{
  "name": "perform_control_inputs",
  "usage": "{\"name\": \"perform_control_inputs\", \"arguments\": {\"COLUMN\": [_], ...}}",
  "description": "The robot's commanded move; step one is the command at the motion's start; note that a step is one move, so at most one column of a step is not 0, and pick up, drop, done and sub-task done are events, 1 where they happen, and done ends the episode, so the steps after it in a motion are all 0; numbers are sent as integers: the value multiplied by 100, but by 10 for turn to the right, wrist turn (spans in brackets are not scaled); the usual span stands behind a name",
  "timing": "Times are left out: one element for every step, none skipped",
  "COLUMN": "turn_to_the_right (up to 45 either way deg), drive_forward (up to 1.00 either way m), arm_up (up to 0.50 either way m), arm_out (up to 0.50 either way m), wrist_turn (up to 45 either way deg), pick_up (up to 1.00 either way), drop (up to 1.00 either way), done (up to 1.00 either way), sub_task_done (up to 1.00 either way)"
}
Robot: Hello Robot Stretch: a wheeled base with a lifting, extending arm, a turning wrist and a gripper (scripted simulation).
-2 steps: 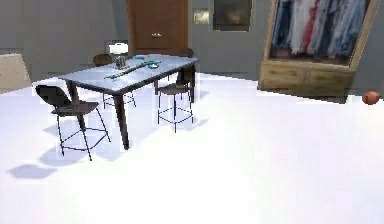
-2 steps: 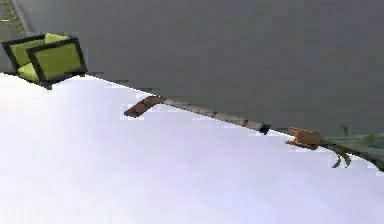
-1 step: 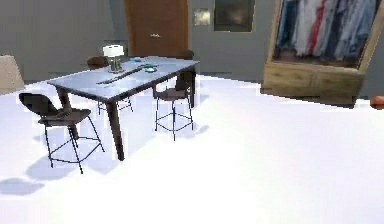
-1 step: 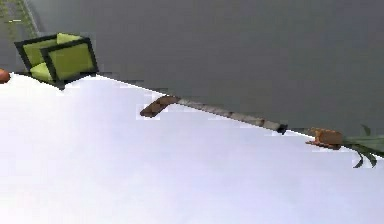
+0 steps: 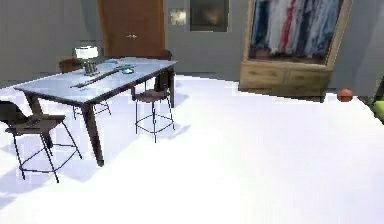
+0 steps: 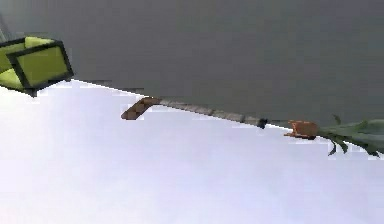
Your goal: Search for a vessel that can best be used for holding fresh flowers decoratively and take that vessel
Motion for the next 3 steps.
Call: {"name": "perform_control_inputs", "arguments": {"turn_to_the_right": [0, 30, 0], "drive_forward": [100, 0, 75], "arm_up": [0, 0, 0], "arm_out": [0, 0, 0], "wrist_turn": [0, 0, 0], "pick_up": [0, 0, 0], "drop": [0, 0, 0], "done": [0, 0, 0], "sub_task_done": [0, 0, 0]}}
